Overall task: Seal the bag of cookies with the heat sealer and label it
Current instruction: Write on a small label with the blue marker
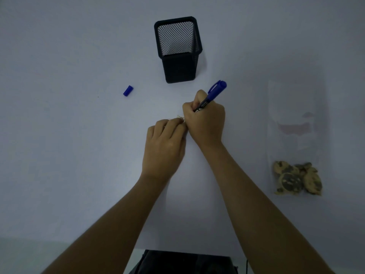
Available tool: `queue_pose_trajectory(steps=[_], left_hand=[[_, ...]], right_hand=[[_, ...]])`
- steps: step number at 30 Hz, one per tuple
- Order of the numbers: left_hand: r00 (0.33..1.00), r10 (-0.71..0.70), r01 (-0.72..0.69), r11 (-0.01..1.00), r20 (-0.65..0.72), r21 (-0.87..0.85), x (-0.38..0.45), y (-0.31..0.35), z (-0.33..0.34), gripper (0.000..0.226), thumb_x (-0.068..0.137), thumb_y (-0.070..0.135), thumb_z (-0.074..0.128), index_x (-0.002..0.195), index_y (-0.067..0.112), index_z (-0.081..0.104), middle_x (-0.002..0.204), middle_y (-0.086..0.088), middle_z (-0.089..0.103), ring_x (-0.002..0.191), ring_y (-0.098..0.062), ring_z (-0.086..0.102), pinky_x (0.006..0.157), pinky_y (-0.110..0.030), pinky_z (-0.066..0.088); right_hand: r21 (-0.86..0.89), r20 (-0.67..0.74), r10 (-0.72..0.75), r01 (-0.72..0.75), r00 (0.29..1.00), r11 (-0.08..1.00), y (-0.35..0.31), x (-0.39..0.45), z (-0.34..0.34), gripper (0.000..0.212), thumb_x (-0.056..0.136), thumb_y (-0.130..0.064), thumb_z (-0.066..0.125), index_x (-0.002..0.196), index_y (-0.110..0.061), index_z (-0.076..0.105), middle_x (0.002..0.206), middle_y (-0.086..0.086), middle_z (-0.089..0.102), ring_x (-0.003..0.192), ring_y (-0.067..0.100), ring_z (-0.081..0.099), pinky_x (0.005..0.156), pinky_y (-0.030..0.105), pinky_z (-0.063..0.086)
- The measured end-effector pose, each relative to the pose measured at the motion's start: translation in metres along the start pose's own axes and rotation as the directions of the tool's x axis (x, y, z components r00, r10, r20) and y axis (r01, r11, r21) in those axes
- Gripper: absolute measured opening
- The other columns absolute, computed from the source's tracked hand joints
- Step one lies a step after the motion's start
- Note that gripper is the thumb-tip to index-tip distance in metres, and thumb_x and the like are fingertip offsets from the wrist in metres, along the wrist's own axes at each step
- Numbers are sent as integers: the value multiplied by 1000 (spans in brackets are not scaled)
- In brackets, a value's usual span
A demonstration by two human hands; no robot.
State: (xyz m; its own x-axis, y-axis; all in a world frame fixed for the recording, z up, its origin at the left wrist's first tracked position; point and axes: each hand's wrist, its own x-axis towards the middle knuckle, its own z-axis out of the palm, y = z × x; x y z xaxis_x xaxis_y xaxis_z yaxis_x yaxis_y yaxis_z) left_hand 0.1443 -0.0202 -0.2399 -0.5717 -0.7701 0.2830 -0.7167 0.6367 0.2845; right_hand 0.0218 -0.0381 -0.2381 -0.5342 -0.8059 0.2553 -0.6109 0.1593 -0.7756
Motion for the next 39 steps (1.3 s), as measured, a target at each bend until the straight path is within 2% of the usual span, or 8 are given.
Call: queue_pose_trajectory(steps=[10,13,21,27,31,33,36,39], left_hand=[[998,-31,31,1000,48,2,2,2,-2,20,92,15,58,109,7,65,114,-9,66,105,-26,57,86,-33,41],[997,-34,34,999,66,3,3,3,-2,24,91,16,57,113,8,64,116,-8,65,109,-25,55,90,-33,40],[994,-50,47,998,97,33,1,0,0,34,91,18,51,122,9,61,122,-11,62,114,-29,54,94,-36,39],[994,-63,60,997,84,38,-1,1,0,37,89,19,49,125,9,55,120,-11,63,116,-25,49,95,-34,37],[995,-66,64,998,79,28,0,2,-2,39,90,20,49,129,12,47,122,-9,63,118,-23,49,95,-34,41],[994,-63,62,998,84,12,-1,1,-3,39,91,20,49,129,13,46,122,-9,62,118,-22,50,95,-34,43],[993,-92,95,994,70,-49,1,0,-8,36,90,18,52,125,14,49,117,-10,63,112,-22,53,90,-36,46],[968,-252,252,963,13,-90,11,-5,-26,29,89,17,54,118,13,57,107,-9,65,98,-23,59,84,-33,45]], right_hand=[[52,22,76,-77,997,996,-2,4,-6,32,78,-4,59,61,-17,36,46,-9,34,38,13,38,40,17,30],[137,45,149,-154,988,979,-1,6,-8,34,80,-2,60,62,-16,36,46,-12,33,38,7,36,41,16,34],[319,171,397,-432,902,844,-2,27,-21,45,80,1,63,54,-24,36,44,-11,40,38,6,42,43,13,35],[361,233,487,-540,842,761,-8,33,-28,43,81,3,62,53,-20,38,46,-6,41,40,4,39,44,15,38],[327,293,495,-572,818,752,-13,36,-35,38,83,1,61,56,-16,42,50,0,45,42,4,42,45,14,41],[323,319,520,-606,793,727,-16,40,-37,34,86,-2,61,58,-13,44,52,2,48,42,3,44,46,12,41],[275,364,580,-679,729,680,-20,46,-41,32,92,-19,60,63,-11,48,56,1,52,47,3,48,48,15,41],[232,395,627,-733,671,639,-24,48,-52,35,92,-32,61,67,-12,49,60,2,51,56,12,50,54,24,41]])
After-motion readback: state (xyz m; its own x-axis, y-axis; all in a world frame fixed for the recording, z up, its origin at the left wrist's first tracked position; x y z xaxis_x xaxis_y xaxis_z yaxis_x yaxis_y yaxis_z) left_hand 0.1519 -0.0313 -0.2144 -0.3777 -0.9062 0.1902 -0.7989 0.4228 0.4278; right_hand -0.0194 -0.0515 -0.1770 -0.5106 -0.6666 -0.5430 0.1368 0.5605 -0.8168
